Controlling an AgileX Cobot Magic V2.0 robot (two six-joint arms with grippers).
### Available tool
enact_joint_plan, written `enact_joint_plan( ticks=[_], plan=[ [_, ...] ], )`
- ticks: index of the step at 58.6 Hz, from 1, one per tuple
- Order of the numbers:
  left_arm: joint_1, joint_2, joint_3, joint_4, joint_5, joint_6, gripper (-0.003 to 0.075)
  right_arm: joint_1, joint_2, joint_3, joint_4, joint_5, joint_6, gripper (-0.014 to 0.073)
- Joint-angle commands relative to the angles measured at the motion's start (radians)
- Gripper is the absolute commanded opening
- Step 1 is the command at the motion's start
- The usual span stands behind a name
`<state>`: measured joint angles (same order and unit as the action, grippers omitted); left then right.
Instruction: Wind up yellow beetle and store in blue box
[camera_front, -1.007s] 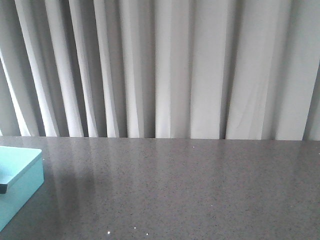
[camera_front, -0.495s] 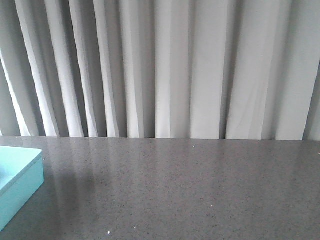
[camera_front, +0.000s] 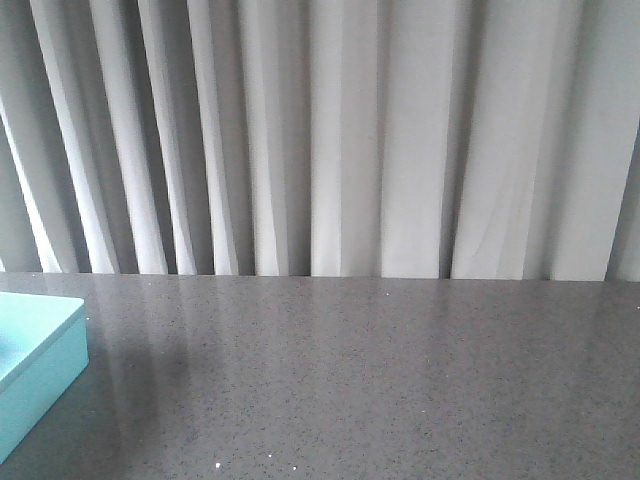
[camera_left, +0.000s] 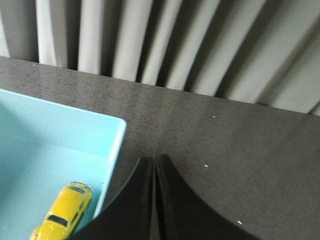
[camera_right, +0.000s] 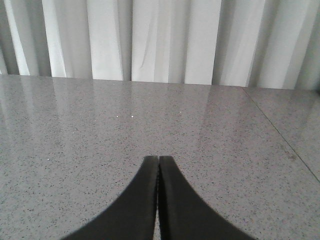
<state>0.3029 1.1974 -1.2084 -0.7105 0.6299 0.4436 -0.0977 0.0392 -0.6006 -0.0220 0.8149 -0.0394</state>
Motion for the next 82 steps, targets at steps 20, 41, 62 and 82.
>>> enact_joint_plan(
  ticks=[20,41,62,82],
  plan=[
    [-0.140,-0.400,-0.029,-0.046,0.368,0.022,-0.0006,-0.002,0.027,-0.023,-0.004,-0.072,-0.001,-0.0007],
    [-0.140,-0.670,-0.029,-0.024,0.417,0.012,-0.0006,-0.002,0.027,-0.023,-0.004,-0.072,-0.001,-0.0007],
    [-0.150,-0.816,0.220,0.014,0.242,0.064,-0.0006,-0.002,0.027,-0.023,-0.004,-0.072,-0.001,-0.0007],
    [-0.247,-1.034,0.856,0.006,-0.223,0.338,-0.0006,-0.002,0.027,-0.023,-0.004,-0.072,-0.001,-0.0007]
  ],
)
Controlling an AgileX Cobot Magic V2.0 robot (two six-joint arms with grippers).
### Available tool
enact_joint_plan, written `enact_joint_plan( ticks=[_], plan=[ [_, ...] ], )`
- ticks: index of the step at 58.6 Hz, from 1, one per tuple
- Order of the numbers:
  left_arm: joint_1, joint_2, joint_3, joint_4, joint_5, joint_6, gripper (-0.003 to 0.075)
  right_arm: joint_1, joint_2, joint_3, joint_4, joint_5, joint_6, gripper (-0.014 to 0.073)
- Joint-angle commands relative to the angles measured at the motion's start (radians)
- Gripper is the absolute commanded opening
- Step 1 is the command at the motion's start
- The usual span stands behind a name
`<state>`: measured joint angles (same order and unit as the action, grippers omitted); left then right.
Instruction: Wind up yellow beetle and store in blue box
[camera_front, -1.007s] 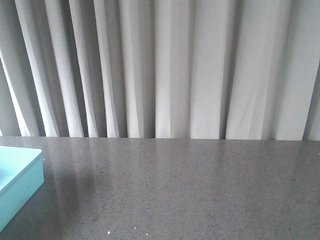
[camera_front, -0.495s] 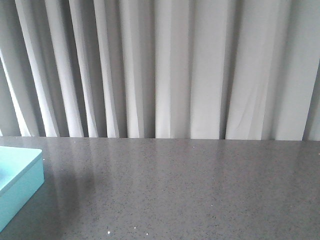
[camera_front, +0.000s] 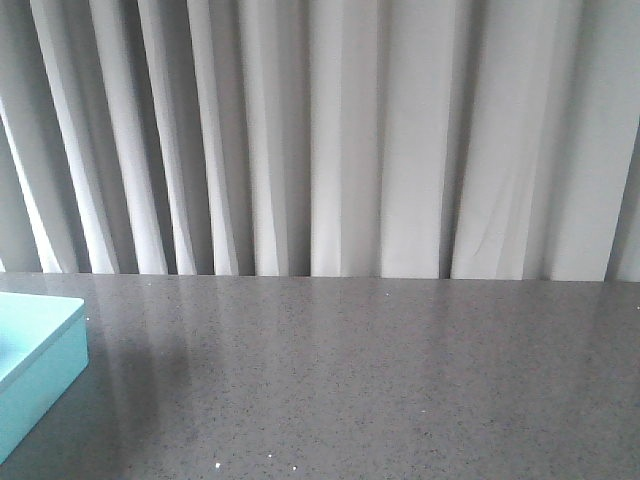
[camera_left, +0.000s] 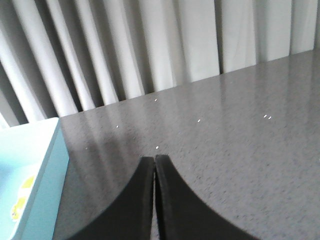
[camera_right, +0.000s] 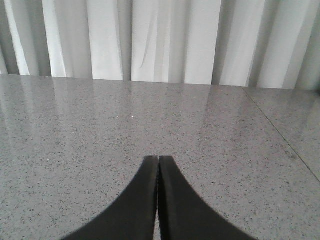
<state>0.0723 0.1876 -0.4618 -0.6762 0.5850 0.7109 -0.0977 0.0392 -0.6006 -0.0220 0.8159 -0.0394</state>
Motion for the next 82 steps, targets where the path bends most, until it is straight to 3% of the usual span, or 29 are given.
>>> enact_joint_plan(
  ticks=[1,13,27,40,65,71,82],
  plan=[
    [-0.015,-0.031,0.139,-0.028,-0.202,0.073,-0.0006,-0.002,0.027,-0.023,-0.004,-0.073,-0.001,-0.0007],
    [-0.014,-0.039,0.340,-0.028,-0.358,0.067,-0.0006,-0.002,0.027,-0.023,-0.004,-0.073,-0.001,-0.0007],
    [-0.014,-0.066,0.426,-0.028,-0.442,0.070,-0.0006,-0.002,0.027,-0.023,-0.004,-0.073,-0.001,-0.0007],
    [-0.014,-0.223,0.480,-0.015,-0.422,0.070,-0.0006,-0.002,0.027,-0.023,-0.004,-0.073,-0.001,-0.0007],
    [-0.014,-0.193,0.477,0.018,-0.435,0.046,-0.0006,-0.002,0.027,-0.023,-0.004,-0.069,-0.001,-0.0007],
    [-0.014,-0.193,0.477,0.149,-0.438,-0.079,-0.0006,-0.002,0.027,-0.023,-0.004,-0.069,-0.001,-0.0007],
    [-0.014,-0.196,0.472,0.506,-0.445,-0.559,-0.0006,-0.002,0.027,-0.023,-0.004,-0.069,-0.001,-0.0007]
  ],
)
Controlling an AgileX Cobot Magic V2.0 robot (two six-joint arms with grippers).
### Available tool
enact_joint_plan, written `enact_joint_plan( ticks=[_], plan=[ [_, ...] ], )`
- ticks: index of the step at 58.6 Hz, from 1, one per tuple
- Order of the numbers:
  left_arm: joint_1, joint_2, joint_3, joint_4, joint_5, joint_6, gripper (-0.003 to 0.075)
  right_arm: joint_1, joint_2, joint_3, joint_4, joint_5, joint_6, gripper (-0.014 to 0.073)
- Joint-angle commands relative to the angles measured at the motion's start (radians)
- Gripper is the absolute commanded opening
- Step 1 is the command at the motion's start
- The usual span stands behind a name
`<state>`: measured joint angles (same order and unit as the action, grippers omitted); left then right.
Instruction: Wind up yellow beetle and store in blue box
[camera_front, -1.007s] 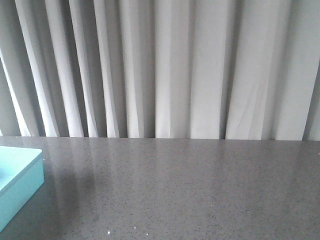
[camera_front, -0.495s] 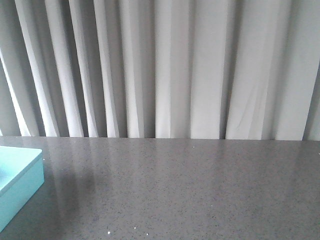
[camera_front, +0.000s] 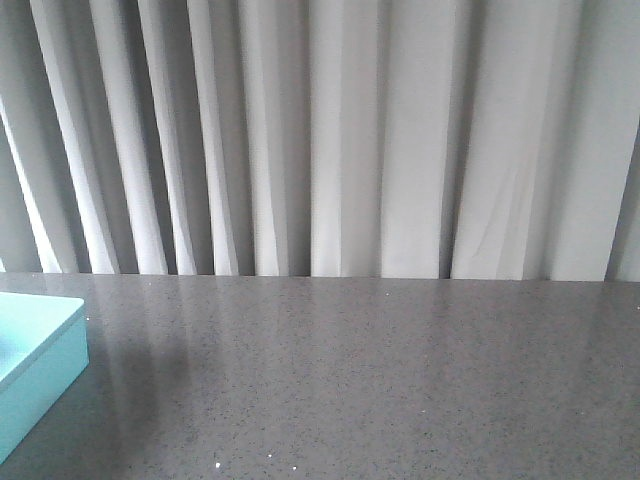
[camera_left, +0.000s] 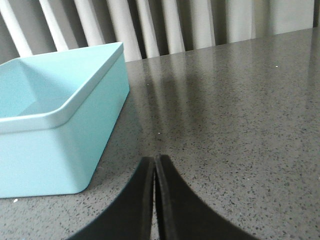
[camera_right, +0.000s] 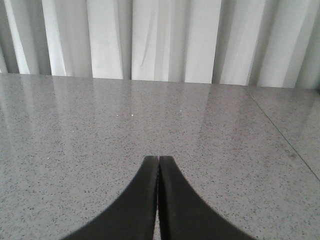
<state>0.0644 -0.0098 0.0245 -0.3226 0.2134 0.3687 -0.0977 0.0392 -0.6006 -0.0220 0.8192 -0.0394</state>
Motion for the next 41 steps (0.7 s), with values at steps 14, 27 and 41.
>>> enact_joint_plan(
  ticks=[14,27,41],
  plan=[
    [-0.006,0.002,-0.014,0.239,-0.074,-0.357,-0.0006,-0.002,0.027,-0.023,-0.004,-0.072,-0.001,-0.0007],
    [-0.006,0.003,-0.014,0.239,-0.074,-0.357,-0.0006,-0.002,0.027,-0.023,-0.004,-0.072,-0.001,-0.0007],
    [-0.006,0.003,-0.014,0.239,-0.074,-0.357,-0.0006,-0.002,0.027,-0.023,-0.004,-0.072,-0.001,-0.0007]
  ],
)
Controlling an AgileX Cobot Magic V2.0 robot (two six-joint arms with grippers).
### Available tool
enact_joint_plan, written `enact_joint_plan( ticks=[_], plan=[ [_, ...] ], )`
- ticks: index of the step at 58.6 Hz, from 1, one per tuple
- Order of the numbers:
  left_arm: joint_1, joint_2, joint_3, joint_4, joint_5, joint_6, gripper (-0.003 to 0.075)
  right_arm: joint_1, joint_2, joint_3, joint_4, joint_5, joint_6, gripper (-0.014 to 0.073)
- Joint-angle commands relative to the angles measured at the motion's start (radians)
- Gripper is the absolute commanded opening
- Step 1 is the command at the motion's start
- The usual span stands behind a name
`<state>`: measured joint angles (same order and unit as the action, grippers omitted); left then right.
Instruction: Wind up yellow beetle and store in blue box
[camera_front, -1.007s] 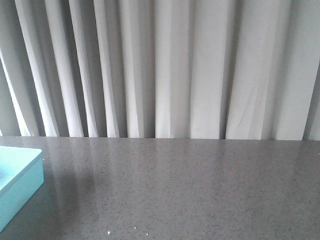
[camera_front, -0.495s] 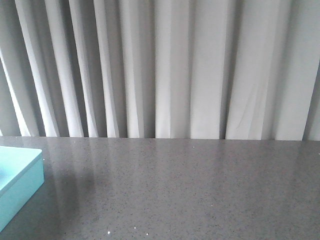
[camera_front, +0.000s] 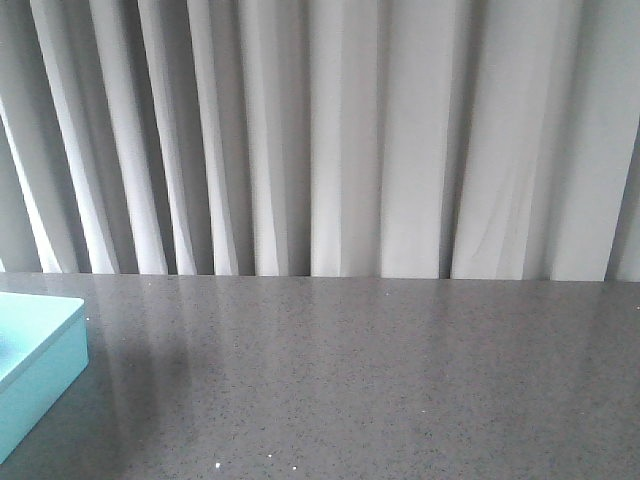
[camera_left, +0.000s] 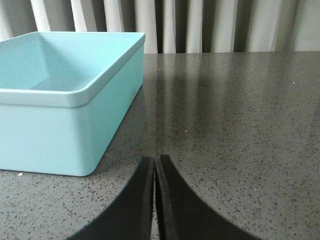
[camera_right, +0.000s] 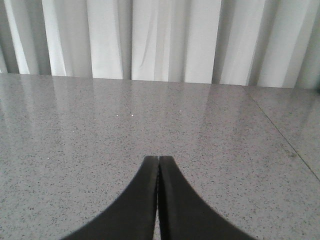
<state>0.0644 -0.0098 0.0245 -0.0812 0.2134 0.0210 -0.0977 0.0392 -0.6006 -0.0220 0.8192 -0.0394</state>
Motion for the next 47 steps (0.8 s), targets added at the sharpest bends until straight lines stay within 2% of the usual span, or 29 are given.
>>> enact_joint_plan(
  ticks=[1,38,47],
  plan=[
    [-0.006,0.003,-0.014,-0.003,-0.074,-0.009,-0.0006,-0.002,0.027,-0.023,-0.004,-0.072,-0.001,-0.0007],
    [-0.006,0.003,-0.014,-0.003,-0.074,-0.009,-0.0006,-0.002,0.027,-0.019,-0.002,-0.072,-0.001,-0.0007],
    [-0.006,0.003,-0.014,-0.003,-0.074,-0.009,-0.0006,-0.002,0.027,0.041,-0.003,-0.086,-0.001,-0.0007]
  ],
)
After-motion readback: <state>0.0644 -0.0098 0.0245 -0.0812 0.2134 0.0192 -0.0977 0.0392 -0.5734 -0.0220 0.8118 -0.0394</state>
